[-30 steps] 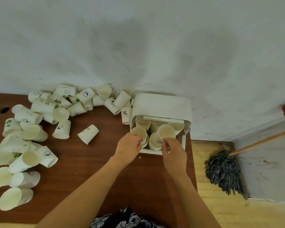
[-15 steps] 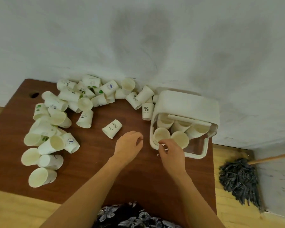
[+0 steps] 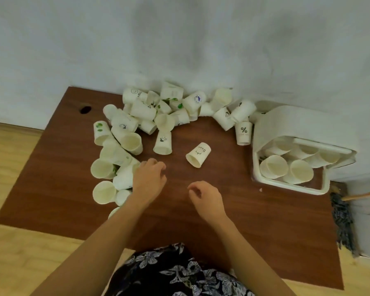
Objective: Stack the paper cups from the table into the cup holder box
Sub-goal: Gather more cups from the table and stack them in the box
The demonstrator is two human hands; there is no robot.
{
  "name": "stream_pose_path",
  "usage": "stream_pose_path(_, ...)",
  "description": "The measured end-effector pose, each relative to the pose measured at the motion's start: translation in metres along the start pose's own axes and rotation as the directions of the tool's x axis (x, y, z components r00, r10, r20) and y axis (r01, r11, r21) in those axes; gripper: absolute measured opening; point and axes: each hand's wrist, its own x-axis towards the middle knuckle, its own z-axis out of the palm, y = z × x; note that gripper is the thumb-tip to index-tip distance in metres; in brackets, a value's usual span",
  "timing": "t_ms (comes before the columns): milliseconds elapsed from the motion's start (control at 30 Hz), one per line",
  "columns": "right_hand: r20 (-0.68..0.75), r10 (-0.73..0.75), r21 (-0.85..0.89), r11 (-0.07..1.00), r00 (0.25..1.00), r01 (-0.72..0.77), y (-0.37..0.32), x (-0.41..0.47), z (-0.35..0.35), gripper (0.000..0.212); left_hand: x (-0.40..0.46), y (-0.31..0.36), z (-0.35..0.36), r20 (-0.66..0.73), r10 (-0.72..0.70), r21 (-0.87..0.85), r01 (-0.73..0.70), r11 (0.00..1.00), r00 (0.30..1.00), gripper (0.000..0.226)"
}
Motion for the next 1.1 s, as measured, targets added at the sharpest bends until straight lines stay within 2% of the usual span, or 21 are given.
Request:
stream_pose_path(100, 0.029, 0.017, 0.014, 1.0, 0.999, -0.017, -0.028, 0.007, 0.03, 0.014, 0.001, -0.044, -0.011, 0.112, -0.085, 0.148, 0.068, 0.987, 0.99, 0.037)
stream_pose_path(167, 0.06, 0.041, 0.02, 0.999, 0.997, -0.042, -0.042, 0.012, 0.045, 0.015, 0.002, -0.065, -0.013, 0.137, -0.11, 0.183, 0.084, 0.98, 0.985, 0.038)
stream_pose_path(267, 0.116, 0.085, 0.003, 0.996, 0.99, -0.086, -0.057, 0.023, 0.061, 0.017, 0.007, -0.089, -0.012, 0.17, -0.093, 0.097, 0.077, 0.992, 0.981, 0.037)
stream_pose_path(400, 0.183, 0.121, -0.063, 0.992, 0.976, -0.111, -0.069, 0.04, 0.075, 0.022, 0.01, -0.109, -0.012, 0.211, 0.025, -0.02, -0.021, 1.0, 0.977, 0.041)
stream_pose_path(533, 0.18, 0.112, -0.109, 0.99, 0.977, -0.093, -0.08, 0.058, 0.09, 0.04, 0.008, -0.122, -0.017, 0.234, 0.058, 0.025, -0.066, 0.998, 0.97, 0.05)
stream_pose_path(700, 0.172, 0.05, -0.201, 0.979, 0.984, -0.015, -0.093, 0.08, 0.105, 0.066, 0.013, -0.138, -0.015, 0.325, 0.08, 0.027, -0.094, 0.995, 0.942, 0.044)
stream_pose_path(833, 0.215, 0.04, -0.289, 0.957, 0.976, 0.024, -0.099, 0.098, 0.116, 0.077, 0.018, -0.142, -0.017, 0.313, 0.119, -0.057, -0.107, 0.993, 0.942, 0.027)
stream_pose_path(933, 0.248, 0.039, -0.328, 0.943, 0.968, 0.046, -0.1, 0.109, 0.123, 0.071, 0.021, -0.143, -0.019, 0.279, 0.14, -0.085, -0.121, 0.989, 0.95, 0.02)
stream_pose_path(1100, 0.191, 0.139, -0.309, 0.948, 0.972, -0.075, -0.09, 0.11, 0.122, 0.064, 0.023, -0.144, -0.023, 0.236, 0.144, -0.164, -0.106, 0.981, 0.961, 0.023)
